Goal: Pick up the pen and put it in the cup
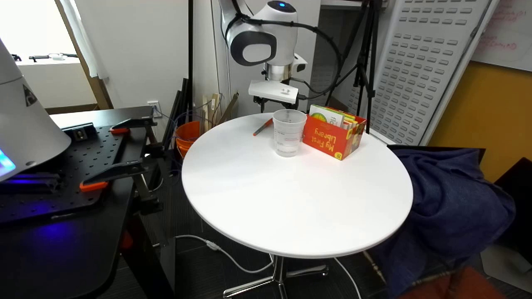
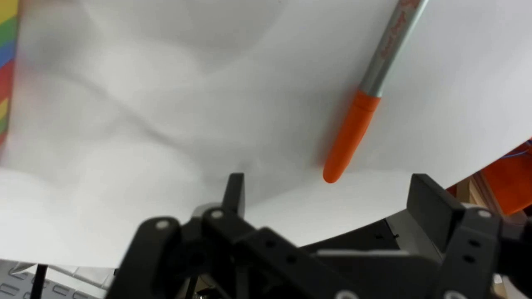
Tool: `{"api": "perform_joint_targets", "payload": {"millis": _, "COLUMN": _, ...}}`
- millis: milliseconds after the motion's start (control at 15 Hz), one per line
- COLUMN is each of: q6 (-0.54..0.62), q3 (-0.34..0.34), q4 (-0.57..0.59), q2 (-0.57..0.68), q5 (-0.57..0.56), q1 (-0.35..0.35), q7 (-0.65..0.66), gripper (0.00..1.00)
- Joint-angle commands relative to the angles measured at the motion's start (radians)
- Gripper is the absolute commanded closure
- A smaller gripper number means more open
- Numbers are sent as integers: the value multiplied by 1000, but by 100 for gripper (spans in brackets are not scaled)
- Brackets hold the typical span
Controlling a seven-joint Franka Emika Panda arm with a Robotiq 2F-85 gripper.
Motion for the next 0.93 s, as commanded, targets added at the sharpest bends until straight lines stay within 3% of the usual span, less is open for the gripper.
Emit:
{"api": "perform_joint_targets", "payload": {"millis": 0, "q6": -7, "q3": -8, "q4": 38, "q2": 35, "q5": -51, "q1": 10, "q7": 79, "gripper": 0}}
{"api": "perform_joint_targets", "payload": {"millis": 533, "q6": 25, "q3": -16, "q4": 3, "q2": 29, "q5": -101, "q1": 23, "q7": 195, "gripper": 0}}
{"api": "perform_joint_targets", "payload": {"millis": 667, "q6": 29, "q3": -19, "q4": -2, "q2": 27, "q5": -109, "q1": 25, "q7": 217, "gripper": 28}}
{"api": "perform_joint_targets", "payload": {"millis": 867, "q6": 31, "q3": -22, "q4": -7, "q2": 26, "q5": -118, "q1": 26, "q7": 238, "gripper": 51}}
